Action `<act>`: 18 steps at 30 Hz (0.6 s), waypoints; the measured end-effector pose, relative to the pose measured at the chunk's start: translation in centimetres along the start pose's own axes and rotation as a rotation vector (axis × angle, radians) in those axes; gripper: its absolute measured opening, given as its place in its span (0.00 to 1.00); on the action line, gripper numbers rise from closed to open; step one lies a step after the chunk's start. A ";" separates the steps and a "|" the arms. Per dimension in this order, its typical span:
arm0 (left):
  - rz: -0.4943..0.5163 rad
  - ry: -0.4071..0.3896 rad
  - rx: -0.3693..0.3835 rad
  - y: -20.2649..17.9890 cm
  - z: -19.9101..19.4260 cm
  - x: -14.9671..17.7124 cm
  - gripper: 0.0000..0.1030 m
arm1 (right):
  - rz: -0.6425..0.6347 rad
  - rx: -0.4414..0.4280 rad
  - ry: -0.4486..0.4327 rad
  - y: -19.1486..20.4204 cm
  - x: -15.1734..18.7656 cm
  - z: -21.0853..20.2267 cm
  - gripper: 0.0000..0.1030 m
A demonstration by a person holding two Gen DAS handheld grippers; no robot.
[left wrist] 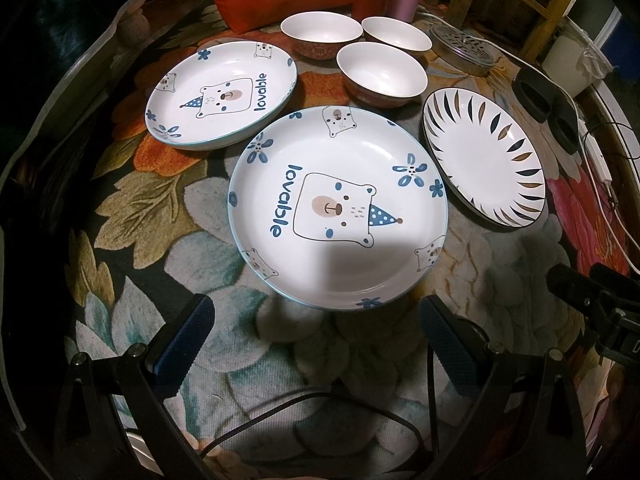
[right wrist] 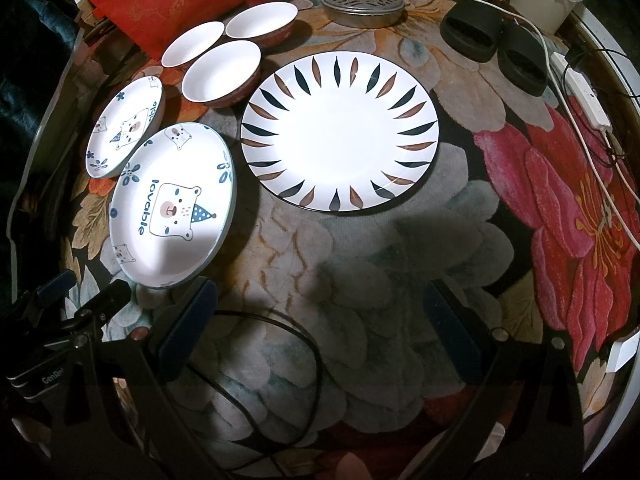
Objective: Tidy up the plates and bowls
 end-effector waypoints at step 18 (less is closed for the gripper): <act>0.002 0.001 -0.001 -0.1 0.1 0.0 0.99 | 0.006 0.005 -0.001 -0.3 0.1 0.2 1.00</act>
Point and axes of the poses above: each gripper's, at about its wrist camera, not at the fingertips, and z roughly the way its jaws point, y to its left, x to its underside, the point moved 2 cm from there along z, roughly the way its jaws point, and after that the axes turned 2 degrees about -x, right-handed, at the moved point
